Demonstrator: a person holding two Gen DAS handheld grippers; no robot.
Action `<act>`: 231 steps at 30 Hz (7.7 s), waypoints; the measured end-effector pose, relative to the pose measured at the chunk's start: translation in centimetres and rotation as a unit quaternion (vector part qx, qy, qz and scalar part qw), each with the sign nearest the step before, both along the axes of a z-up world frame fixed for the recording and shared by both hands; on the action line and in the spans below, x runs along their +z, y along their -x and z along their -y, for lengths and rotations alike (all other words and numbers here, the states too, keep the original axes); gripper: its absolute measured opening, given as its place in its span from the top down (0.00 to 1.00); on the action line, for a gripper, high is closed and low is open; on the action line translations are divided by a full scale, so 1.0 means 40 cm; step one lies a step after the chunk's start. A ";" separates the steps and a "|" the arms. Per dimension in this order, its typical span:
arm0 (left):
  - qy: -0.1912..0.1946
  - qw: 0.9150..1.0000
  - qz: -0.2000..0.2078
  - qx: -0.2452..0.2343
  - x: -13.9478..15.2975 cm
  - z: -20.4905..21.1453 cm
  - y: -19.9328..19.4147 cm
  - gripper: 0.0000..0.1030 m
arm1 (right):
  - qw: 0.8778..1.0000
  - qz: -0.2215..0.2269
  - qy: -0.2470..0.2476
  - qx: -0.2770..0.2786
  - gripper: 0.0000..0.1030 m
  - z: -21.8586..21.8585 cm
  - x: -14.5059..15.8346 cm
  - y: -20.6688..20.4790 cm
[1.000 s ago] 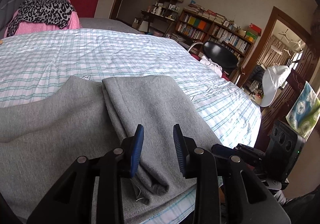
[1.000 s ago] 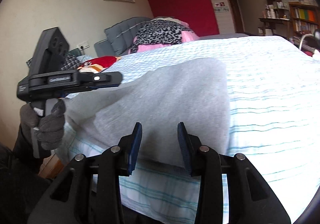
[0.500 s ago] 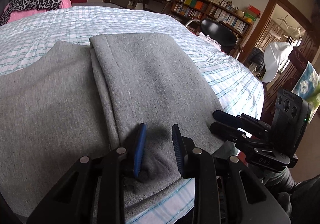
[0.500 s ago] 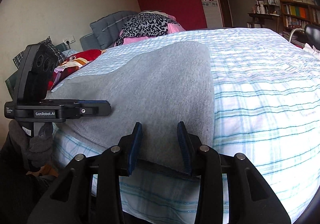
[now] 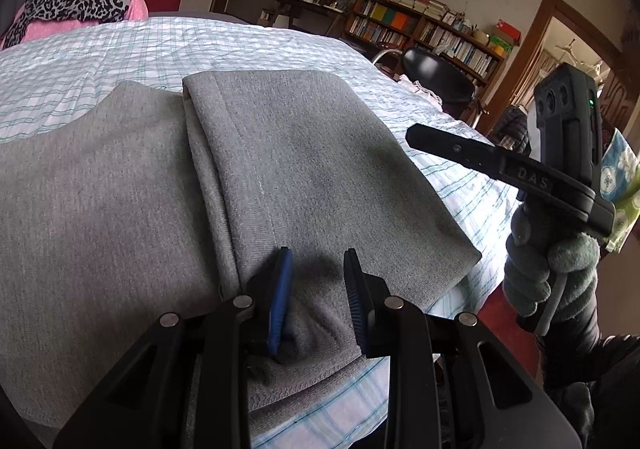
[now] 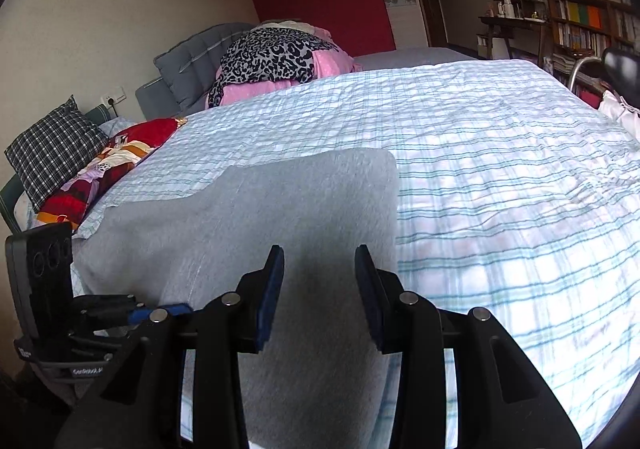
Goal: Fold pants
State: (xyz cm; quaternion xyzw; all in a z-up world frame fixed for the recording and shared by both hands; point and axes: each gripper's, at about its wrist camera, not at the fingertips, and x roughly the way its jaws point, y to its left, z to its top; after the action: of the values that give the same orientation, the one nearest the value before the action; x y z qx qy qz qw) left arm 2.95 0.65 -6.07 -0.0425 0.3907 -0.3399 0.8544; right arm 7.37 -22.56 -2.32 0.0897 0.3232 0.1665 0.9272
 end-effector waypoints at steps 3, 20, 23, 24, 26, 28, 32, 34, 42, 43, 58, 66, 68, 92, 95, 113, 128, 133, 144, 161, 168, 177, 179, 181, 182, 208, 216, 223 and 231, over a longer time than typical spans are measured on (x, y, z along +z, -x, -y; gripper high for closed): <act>0.003 1.000 0.001 -0.001 -0.004 -0.007 0.002 0.73 | 1.000 -0.021 0.001 0.006 0.63 0.001 0.009 -0.091; 0.042 0.999 -0.016 -0.008 -0.008 -0.039 0.001 0.72 | 0.991 -0.087 0.099 0.028 0.57 -0.085 -0.088 -0.277; 0.063 0.998 -0.020 -0.015 -0.002 -0.055 0.009 0.60 | 0.990 -0.067 0.121 0.019 0.57 -0.100 -0.072 -0.258; 0.063 0.998 -0.016 -0.015 0.005 -0.057 0.016 0.59 | 0.990 -0.058 0.126 0.016 0.57 -0.104 -0.063 -0.250; 0.060 0.998 -0.007 -0.013 0.018 -0.065 0.030 0.52 | 0.991 -0.037 0.130 0.015 0.57 -0.115 -0.042 -0.223; 0.060 0.998 0.000 -0.005 0.033 -0.083 0.042 0.50 | 0.992 -0.021 0.126 0.017 0.57 -0.129 -0.020 -0.197; 0.059 0.997 0.008 0.041 0.053 -0.146 0.057 0.40 | 0.992 -0.006 0.120 0.039 0.56 -0.173 -0.003 -0.155; 0.063 0.995 0.007 0.071 0.058 -0.197 0.063 0.40 | 0.992 -0.002 0.117 0.056 0.56 -0.198 0.001 -0.135; 0.061 0.975 0.011 0.214 0.088 -0.414 0.096 0.36 | 0.987 0.003 0.103 0.125 0.47 -0.300 0.007 -0.068; 0.058 0.971 0.012 0.233 0.091 -0.440 0.102 0.34 | 0.986 0.003 0.103 0.130 0.47 -0.311 0.005 -0.062; 0.050 0.915 -0.024 0.400 0.064 -0.696 0.173 0.33 | 0.984 -0.025 0.106 0.144 0.45 -0.361 -0.071 -0.056; 0.117 0.901 -0.051 0.414 0.026 -0.737 0.140 0.33 | 0.985 -0.020 0.097 0.140 0.45 -0.354 -0.078 -0.053; 0.141 0.898 -0.056 0.413 0.022 -0.745 0.128 0.33 | 0.986 -0.019 0.095 0.139 0.45 -0.352 -0.079 -0.052; 0.147 0.912 0.005 0.382 0.162 -0.635 0.052 0.79 | 0.990 -0.007 0.059 0.129 0.45 -0.323 -0.075 -0.032; 0.136 0.924 0.030 0.356 0.209 -0.581 0.044 0.79 | 0.991 -0.003 0.045 0.127 0.45 -0.305 -0.065 -0.018; 0.052 0.984 0.083 0.152 0.322 -0.096 -0.045 0.80 | 0.999 0.027 -0.022 0.028 0.45 -0.054 -0.020 0.054; -0.090 0.988 0.102 -0.068 0.199 0.321 0.032 0.79 | 0.993 0.010 -0.088 -0.081 0.45 0.192 -0.066 0.089; -0.113 0.986 0.082 -0.092 0.138 0.381 0.035 0.72 | 0.991 0.008 -0.095 -0.092 0.45 0.216 -0.075 0.089; -0.053 0.993 0.039 -0.099 0.134 0.325 0.023 0.57 | 0.988 0.012 -0.114 -0.100 0.45 0.244 -0.077 0.098; -0.037 0.997 0.022 -0.068 0.103 0.193 0.019 0.52 | 0.983 0.049 -0.177 0.027 0.18 0.145 0.049 0.041; -0.041 0.997 0.025 -0.067 0.093 0.204 0.013 0.49 | 0.989 0.026 -0.137 0.049 0.11 0.068 0.044 -0.022; -0.027 0.997 0.025 -0.069 0.085 0.189 0.008 0.48 | 0.994 -0.005 -0.106 0.038 0.72 0.046 -0.009 -0.117; -0.023 0.997 0.026 -0.071 0.087 0.185 0.010 0.48 | 0.994 0.010 -0.104 0.035 0.74 0.049 0.007 -0.115; -0.019 0.997 0.028 -0.072 0.085 0.183 0.008 0.48 | 0.994 0.020 -0.105 0.033 0.74 0.051 0.020 -0.121; -0.018 0.997 0.029 -0.072 0.082 0.185 0.002 0.48 | 0.994 0.023 -0.105 0.030 0.75 0.053 0.022 -0.127; -0.001 0.999 0.040 -0.004 0.138 0.050 -0.076 0.38 | 0.994 0.079 0.072 -0.014 0.41 -0.008 0.002 0.041; -0.040 0.998 0.041 -0.012 0.080 0.065 -0.033 0.38 | 0.997 0.027 0.069 -0.016 0.33 0.001 -0.105 0.065; -0.056 0.996 0.064 -0.009 0.053 0.068 -0.011 0.38 | 1.000 0.007 0.009 -0.022 0.29 0.033 -0.140 0.066; -0.008 0.998 0.056 0.042 0.133 -0.008 -0.061 0.13 | 0.999 -0.008 -0.033 -0.028 0.19 0.081 -0.089 0.039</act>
State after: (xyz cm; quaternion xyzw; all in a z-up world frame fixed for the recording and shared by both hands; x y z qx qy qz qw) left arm 5.39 0.97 -0.76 -0.0327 0.3425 -0.3029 0.8887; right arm 5.82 -25.81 -5.87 0.1308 0.3224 0.1501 0.9254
